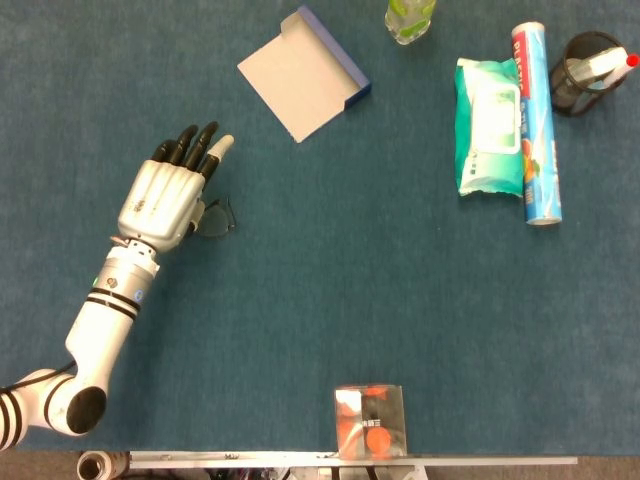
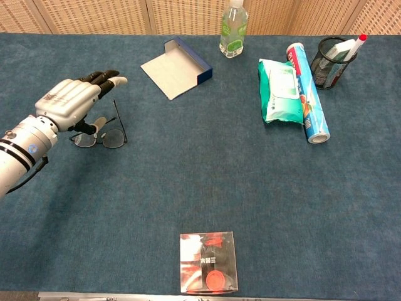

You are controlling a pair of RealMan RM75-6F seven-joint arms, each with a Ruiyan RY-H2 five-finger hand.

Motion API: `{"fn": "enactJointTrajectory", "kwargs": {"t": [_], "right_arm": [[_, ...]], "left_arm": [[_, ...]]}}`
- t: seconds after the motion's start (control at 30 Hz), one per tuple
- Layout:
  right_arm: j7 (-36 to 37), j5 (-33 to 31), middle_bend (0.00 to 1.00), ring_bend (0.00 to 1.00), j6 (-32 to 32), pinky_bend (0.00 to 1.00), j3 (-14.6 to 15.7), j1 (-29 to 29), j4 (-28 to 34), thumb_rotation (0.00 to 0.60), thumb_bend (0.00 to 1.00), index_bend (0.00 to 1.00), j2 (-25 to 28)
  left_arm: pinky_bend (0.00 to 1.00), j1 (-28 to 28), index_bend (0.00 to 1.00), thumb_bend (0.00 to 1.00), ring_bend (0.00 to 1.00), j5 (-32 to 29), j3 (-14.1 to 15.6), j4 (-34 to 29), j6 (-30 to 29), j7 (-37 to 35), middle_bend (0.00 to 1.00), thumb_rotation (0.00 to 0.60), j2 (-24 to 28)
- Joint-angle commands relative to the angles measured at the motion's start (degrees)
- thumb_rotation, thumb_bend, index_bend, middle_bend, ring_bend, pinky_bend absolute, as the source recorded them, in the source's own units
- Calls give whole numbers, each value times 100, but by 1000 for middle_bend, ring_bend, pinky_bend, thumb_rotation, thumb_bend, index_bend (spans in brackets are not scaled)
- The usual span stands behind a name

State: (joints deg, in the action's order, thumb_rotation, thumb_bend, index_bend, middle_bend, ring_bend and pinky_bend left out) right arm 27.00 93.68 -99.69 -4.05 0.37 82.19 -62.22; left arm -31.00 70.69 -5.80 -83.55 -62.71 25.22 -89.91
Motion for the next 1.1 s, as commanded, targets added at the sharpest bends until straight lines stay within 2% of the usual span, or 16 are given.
{"fn": "enactJointTrajectory", "kwargs": {"t": [0.03, 0.6, 1.1], "right_arm": [[23, 0, 501, 378, -15, 388, 1, -12, -15, 600, 254, 631, -3], [145, -19, 501, 378, -47, 388, -29, -33, 12, 600, 254, 631, 65], [173, -26, 500, 378, -22, 388, -48, -23, 39, 600, 254, 631, 103]], "left_arm": [[163, -29, 0, 423, 15, -24, 0, 53, 39, 11, 0, 600, -55], [163, -157, 0, 424, 15, -134, 18, 461, 255, -34, 0, 600, -422], [163, -159, 0, 423, 15, -100, 118, 525, 283, -13, 0, 600, -515]]}}
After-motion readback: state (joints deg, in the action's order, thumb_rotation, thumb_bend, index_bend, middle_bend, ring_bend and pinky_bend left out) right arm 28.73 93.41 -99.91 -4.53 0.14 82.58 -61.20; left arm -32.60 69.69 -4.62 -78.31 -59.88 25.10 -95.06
